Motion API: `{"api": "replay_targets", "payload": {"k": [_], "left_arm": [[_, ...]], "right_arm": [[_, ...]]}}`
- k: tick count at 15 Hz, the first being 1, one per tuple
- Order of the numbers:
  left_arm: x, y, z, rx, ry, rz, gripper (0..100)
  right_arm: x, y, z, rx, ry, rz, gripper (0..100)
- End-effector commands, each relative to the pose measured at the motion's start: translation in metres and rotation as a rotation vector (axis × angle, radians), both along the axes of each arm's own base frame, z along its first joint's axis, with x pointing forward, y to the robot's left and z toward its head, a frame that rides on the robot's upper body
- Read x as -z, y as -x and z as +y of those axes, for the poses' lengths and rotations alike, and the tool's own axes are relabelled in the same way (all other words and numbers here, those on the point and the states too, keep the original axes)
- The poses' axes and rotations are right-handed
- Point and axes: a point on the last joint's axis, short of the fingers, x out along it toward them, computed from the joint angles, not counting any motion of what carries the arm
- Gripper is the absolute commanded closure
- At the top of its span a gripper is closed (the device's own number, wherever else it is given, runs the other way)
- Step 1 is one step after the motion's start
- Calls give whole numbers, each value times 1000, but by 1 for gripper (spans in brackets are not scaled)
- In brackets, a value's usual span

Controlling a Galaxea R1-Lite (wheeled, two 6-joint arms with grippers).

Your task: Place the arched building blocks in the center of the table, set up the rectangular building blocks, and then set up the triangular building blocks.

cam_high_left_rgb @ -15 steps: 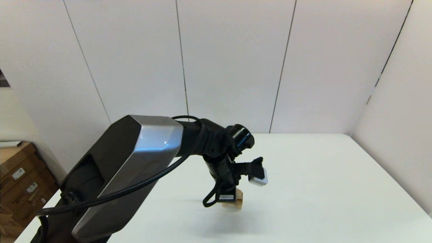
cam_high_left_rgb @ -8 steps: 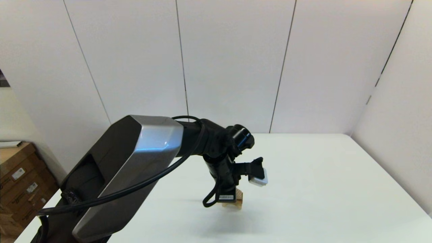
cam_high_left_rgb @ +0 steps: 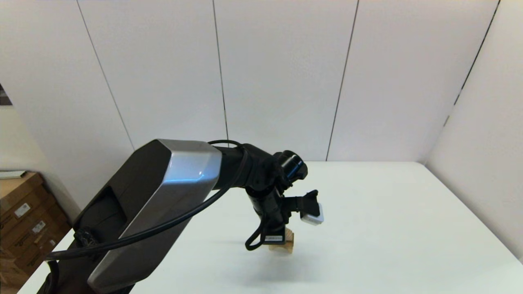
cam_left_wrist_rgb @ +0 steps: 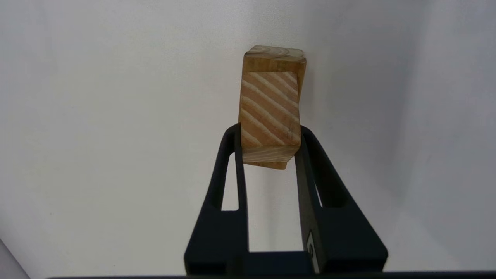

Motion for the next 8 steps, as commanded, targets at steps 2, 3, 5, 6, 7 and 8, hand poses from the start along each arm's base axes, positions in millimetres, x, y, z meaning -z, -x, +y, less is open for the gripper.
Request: {"api": "replay_targets", "payload": {"k": [2,3,5,6,7,8], "left_arm": [[0,0,1,4,-3,3,0],[0,0,1,4,-3,3,0],[-3,0,1,1,2,-3,0],[-7,0,2,-3,9,-9,0],[-20,-1,7,-16,28,-29,0],[-39,-2,15,-40,55,-58,0]], "right_arm": [[0,0,0,-1,0,0,0],[0,0,0,-1,0,0,0],[0,0,0,-1,0,0,0],[0,0,0,-1,0,0,0],[0,0,0,-2,0,0,0],[0,0,0,-2,0,0,0]]}}
